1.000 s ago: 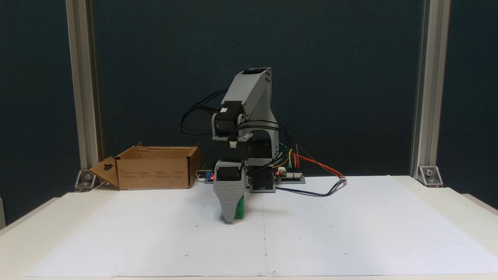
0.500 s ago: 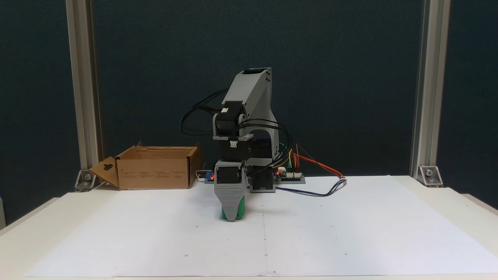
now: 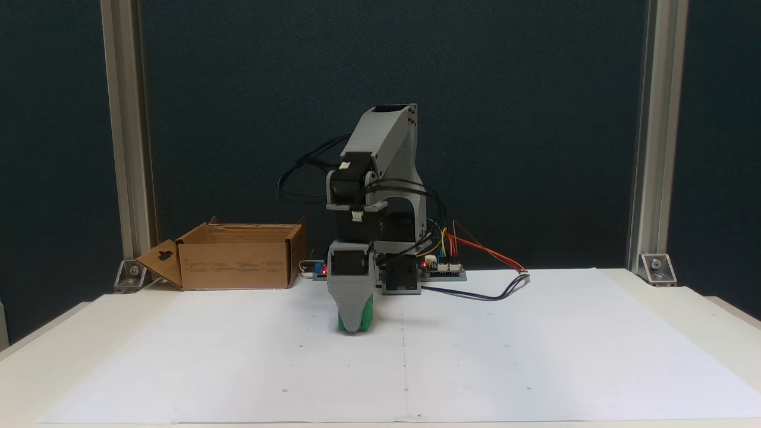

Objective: Grasp a green dice and put it in the bin.

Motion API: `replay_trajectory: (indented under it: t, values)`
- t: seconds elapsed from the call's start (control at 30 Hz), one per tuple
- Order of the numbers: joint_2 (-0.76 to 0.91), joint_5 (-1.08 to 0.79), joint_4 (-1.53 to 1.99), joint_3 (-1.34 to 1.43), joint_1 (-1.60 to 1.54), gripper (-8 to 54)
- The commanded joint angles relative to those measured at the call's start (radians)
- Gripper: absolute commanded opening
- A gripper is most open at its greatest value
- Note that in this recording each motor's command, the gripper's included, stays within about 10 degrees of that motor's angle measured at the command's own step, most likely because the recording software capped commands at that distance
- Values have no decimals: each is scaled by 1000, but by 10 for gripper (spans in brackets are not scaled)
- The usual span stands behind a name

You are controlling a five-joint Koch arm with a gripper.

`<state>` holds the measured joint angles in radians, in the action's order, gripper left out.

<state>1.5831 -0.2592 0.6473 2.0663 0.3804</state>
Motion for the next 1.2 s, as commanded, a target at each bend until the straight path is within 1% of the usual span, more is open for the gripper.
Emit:
replay_trajectory:
  t: [0.0,0.13,0.3,0.4,0.63,0.77,0.9,1.17]
  values:
    - [86,29,60,-31,5,119]
    - [137,46,201,-149,20,119]
    - [152,63,483,-436,35,119]
    - [152,69,591,-558,40,119]
    - [183,71,630,-598,75,119]
    - [183,38,614,-634,192,119]
    - [175,-12,614,-773,396,119]
    - [-29,-72,614,-1091,810,119]
